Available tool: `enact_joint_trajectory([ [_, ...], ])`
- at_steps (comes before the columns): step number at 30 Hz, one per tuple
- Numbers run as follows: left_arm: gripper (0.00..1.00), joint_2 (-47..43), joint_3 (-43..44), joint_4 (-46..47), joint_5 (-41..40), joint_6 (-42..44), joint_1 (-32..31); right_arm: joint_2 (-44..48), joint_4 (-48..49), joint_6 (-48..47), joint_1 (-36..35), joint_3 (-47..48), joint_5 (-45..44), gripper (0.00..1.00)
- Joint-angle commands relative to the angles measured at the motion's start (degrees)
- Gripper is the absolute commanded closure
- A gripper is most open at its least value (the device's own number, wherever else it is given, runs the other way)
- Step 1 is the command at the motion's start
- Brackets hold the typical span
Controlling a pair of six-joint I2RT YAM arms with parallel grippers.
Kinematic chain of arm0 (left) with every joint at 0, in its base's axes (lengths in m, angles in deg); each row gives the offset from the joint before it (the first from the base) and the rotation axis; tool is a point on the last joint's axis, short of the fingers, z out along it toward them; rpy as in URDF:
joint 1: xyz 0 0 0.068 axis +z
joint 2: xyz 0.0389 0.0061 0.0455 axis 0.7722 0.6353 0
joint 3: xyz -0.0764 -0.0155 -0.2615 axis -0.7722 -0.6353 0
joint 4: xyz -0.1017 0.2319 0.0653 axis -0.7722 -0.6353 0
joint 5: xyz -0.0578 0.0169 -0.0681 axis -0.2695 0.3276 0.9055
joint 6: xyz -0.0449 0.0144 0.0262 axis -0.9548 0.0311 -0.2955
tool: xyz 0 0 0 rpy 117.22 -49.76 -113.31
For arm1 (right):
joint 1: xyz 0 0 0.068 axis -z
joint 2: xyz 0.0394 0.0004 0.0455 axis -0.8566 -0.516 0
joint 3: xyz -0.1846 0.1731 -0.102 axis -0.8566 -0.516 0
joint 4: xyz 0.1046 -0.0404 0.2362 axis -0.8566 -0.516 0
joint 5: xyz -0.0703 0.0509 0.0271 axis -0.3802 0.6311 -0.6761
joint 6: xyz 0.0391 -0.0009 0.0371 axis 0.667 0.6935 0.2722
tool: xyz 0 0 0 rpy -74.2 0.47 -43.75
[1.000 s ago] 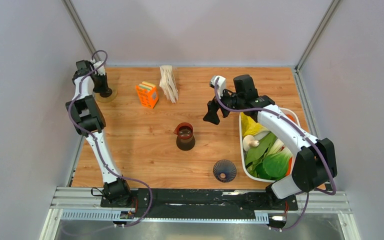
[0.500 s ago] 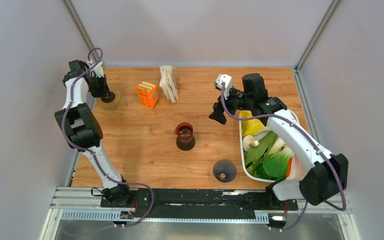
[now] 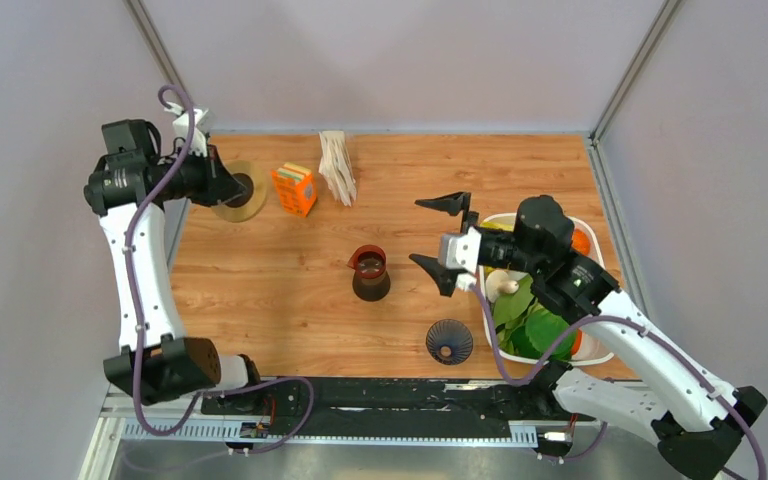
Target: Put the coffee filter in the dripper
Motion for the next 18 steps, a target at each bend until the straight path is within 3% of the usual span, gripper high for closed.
enact_joint_trajectory([
  [1,1.0,-6.6,-1.8,-6.8,8.1,-1.6,-6.4,0.6,17.0,-11.7,-8.3,-4.6,-7.9,0.01],
  [6,1.0,-10.8,-5.9,-4.8,10.6,-9.0,-17.3,-1.3,23.8,-26.4,-17.3,-6.8,-11.4,0.02],
  [10,1.0,-11.6,-8.8,-2.8,13.3,-12.6,-23.5,-3.6,23.6,-35.3,-22.1,-6.2,-12.8,0.1],
  [14,1.0,-12.3,-10.6,-1.5,13.5,-13.7,-27.6,-5.5,22.3,-42.7,-24.8,-6.5,-13.4,0.19],
  [18,1.0,-12.2,-11.9,-2.2,13.2,-13.2,-30.2,-7.9,18.6,-46.7,-26.8,-4.8,-14.4,0.2],
])
